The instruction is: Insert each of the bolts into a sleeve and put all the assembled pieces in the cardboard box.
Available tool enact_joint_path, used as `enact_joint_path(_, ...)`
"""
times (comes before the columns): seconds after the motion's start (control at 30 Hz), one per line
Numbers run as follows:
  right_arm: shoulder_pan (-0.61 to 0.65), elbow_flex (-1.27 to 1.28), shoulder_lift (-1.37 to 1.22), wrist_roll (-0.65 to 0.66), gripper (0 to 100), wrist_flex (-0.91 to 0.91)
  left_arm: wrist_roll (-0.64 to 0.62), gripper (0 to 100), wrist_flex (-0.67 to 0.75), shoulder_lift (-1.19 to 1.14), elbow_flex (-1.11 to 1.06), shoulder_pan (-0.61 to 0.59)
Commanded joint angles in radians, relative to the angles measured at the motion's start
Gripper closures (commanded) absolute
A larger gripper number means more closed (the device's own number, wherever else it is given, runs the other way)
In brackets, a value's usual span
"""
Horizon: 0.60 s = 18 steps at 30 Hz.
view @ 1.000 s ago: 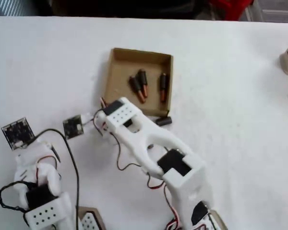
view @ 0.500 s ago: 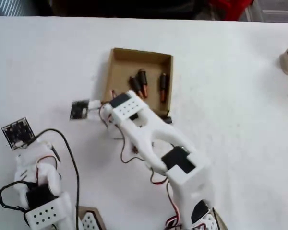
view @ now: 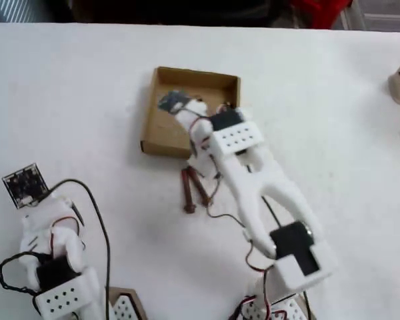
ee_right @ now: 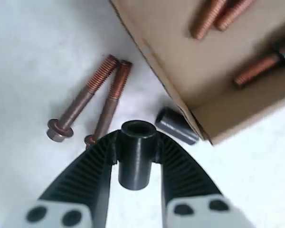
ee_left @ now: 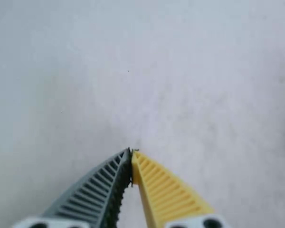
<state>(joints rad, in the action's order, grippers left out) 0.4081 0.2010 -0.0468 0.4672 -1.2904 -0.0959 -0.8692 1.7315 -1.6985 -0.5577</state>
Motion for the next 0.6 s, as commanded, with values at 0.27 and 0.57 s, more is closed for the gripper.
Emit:
enact_joint_path(0.27,-0.257,0.347,0.357,-0.066,98.1,0.039,0.08,98,-0.018,0.005,0.0,0.064)
enact_joint_path(0.57,-0.513,0.606,0.412,-0.084,98.1,0.208,0.153,98,-0.038,0.005,0.0,0.165)
